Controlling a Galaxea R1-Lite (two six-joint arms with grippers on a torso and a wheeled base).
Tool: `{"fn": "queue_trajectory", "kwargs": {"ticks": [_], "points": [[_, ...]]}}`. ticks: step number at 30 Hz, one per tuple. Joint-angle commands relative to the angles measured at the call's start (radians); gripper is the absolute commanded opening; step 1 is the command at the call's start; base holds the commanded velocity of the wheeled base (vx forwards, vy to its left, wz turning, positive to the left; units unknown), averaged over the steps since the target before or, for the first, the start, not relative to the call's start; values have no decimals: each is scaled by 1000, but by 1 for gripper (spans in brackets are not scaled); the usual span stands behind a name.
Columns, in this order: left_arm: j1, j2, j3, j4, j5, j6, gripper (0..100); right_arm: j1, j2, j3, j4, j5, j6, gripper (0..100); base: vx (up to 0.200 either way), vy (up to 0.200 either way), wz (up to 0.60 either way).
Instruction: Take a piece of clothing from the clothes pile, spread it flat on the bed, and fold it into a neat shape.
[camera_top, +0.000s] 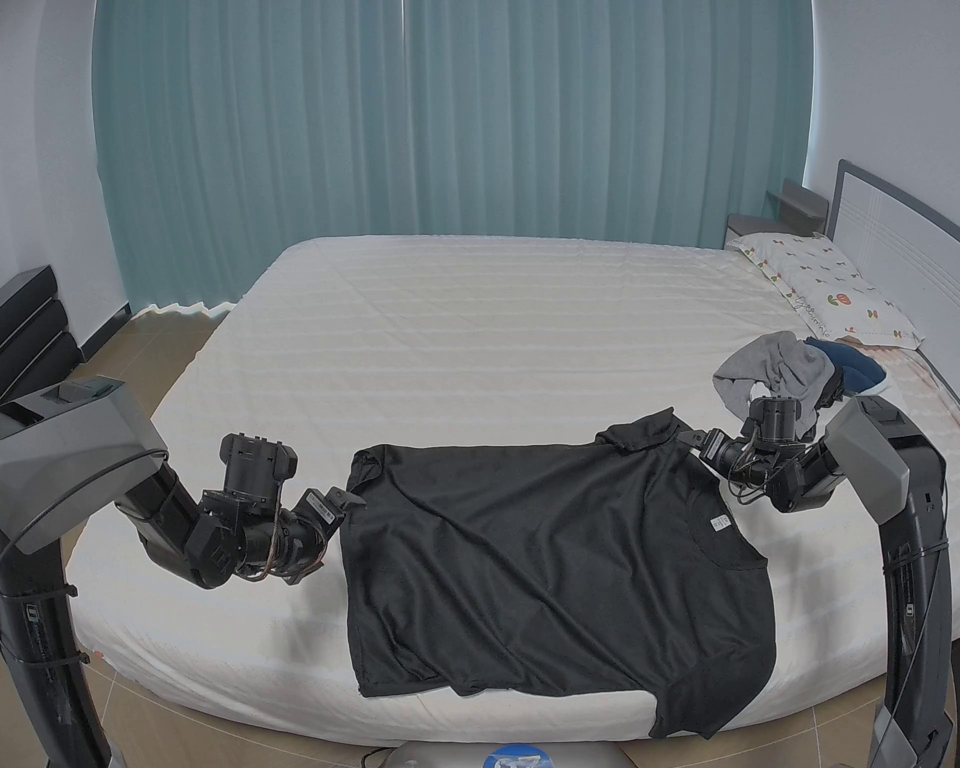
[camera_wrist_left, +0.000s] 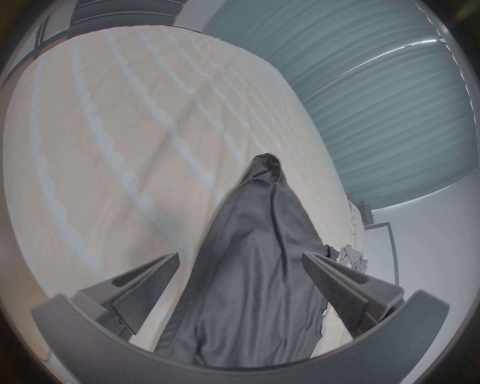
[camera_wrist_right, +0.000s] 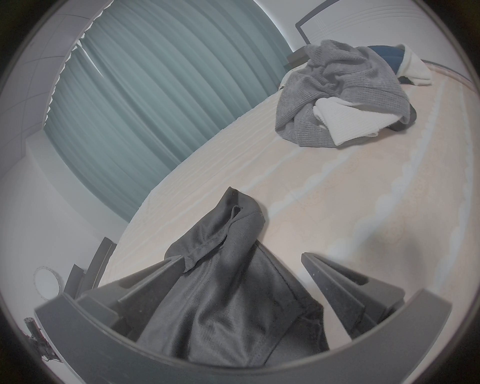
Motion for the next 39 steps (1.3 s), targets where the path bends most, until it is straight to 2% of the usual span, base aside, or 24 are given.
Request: {"fn": "queue_trajectory", "kwargs": {"ticks": [1, 8, 10, 11, 14, 25, 30, 39], "points": [[7, 41, -92, -1, 7, 9, 100, -12, -107, 118, -34, 1, 63, 100, 0, 0, 0], [-7, 27, -95, -4, -9, -6, 100, -18, -176, 248, -93, 14, 128, 100, 0, 0, 0], [-9, 34, -105, -3, -9, -32, 100, -18, -192, 280, -112, 18, 129, 100, 0, 0, 0], [-9, 37, -113, -3, -11, -78, 100, -18, -206, 309, -123, 18, 131, 100, 0, 0, 0], [-12, 33, -115, 3, -16, -97, 100, -18, -227, 352, -132, 18, 131, 100, 0, -67, 0], [-49, 28, -113, 3, -19, -94, 100, -18, -252, 444, -201, 19, 131, 100, 0, -200, 0], [-49, 24, -92, 3, -9, -90, 100, -18, -273, 481, -201, 19, 131, 100, 0, 0, 0], [-39, -56, 54, -7, -19, -64, 100, -6, -345, 616, -202, 41, 129, 100, 0, 0, 0]]}}
